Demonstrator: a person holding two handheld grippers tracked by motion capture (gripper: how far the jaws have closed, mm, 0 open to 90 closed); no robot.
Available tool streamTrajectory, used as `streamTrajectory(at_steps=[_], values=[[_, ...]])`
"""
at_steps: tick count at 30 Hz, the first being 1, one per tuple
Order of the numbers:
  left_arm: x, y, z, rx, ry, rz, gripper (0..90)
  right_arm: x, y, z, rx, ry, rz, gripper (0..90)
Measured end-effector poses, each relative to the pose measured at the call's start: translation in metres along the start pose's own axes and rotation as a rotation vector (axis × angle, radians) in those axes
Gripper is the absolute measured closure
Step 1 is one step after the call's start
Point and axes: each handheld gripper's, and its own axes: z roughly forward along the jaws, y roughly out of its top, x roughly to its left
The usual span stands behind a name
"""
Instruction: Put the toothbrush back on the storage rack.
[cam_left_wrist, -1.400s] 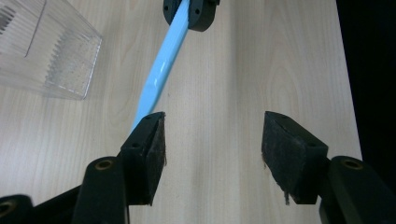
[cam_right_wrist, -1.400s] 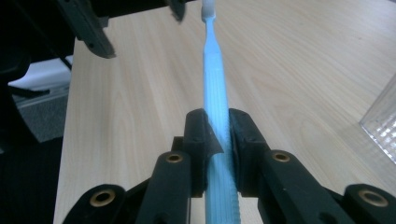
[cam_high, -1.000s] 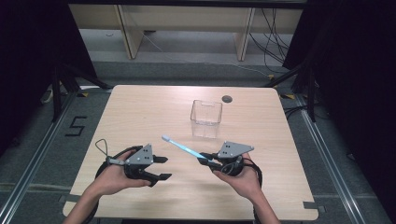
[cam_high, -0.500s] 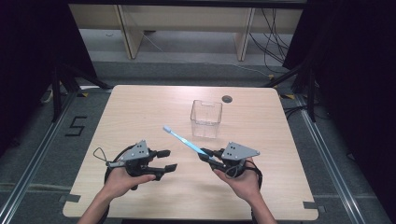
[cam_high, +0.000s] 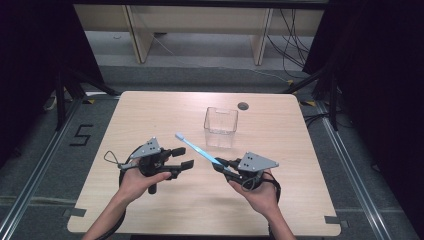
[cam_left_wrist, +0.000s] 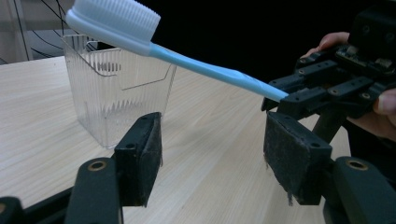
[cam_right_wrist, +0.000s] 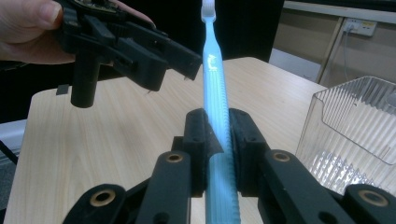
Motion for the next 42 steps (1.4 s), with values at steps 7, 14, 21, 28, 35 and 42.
streamTrajectory(at_steps=[7,14,21,28,35,42], values=[[0.0,0.004,0.01,-0.023,0.011,-0.008,37.7,0.001,0.004,0.002,-0.008,0.0,-0.016,78.7],[-0.002,0.008,0.015,-0.042,-0.004,-0.03,39.5,0.002,0.003,0.006,-0.018,0.007,-0.009,78.7],[-0.005,0.01,0.024,-0.074,-0.019,-0.069,42.7,0.0,0.003,0.007,-0.024,-0.021,-0.024,78.7],[-0.006,0.012,0.03,-0.097,0.002,-0.094,48.1,0.001,0.0,0.009,-0.01,-0.045,-0.01,78.7],[-0.007,0.012,0.036,-0.134,0.004,-0.157,58.7,0.001,-0.002,0.011,0.022,-0.065,-0.004,78.8],[-0.012,0.016,0.038,-0.131,-0.004,-0.155,66.7,0.007,0.0,0.015,0.067,-0.095,-0.015,78.7]])
